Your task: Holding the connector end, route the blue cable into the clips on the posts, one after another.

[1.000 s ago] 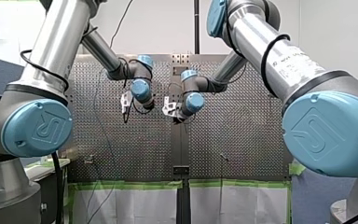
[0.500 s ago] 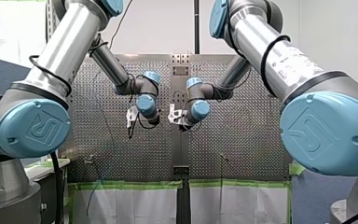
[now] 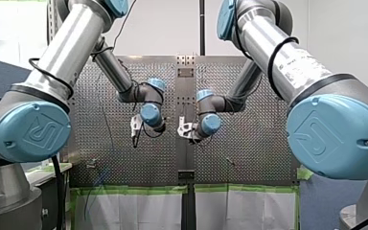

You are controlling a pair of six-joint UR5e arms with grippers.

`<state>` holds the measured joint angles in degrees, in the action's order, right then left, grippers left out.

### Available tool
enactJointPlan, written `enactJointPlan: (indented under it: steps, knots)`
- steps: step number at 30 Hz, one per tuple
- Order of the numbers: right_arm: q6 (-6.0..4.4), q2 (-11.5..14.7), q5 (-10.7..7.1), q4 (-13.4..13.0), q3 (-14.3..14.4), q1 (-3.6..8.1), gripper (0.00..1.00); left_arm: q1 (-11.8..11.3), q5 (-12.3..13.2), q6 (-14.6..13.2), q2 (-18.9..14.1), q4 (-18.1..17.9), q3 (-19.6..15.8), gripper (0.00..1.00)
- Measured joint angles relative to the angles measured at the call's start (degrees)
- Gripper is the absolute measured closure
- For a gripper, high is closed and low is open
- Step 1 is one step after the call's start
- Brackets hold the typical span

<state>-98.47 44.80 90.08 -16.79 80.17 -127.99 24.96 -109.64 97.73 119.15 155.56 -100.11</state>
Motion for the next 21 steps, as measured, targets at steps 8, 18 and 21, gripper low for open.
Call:
enactJointPlan:
  steps: [8, 18, 21]
  knots:
    - [0.11, 0.0, 0.02, -3.43, 4.04, 0.6, 1.0, 2.93, 1.96, 0.79, 4.21, -2.62, -0.23, 0.95]
    - [1.92, 0.0, 1.33, -7.46, 8.83, 2.28, 1.0, 7.91, -1.99, 4.57, 9.4, -7.65, -0.25, 0.95]
    - [1.95, 0.0, 1.44, -9.12, 10.52, 2.85, 1.0, 9.47, -3.54, 4.75, 10.9, -9.19, -0.25, 0.95]
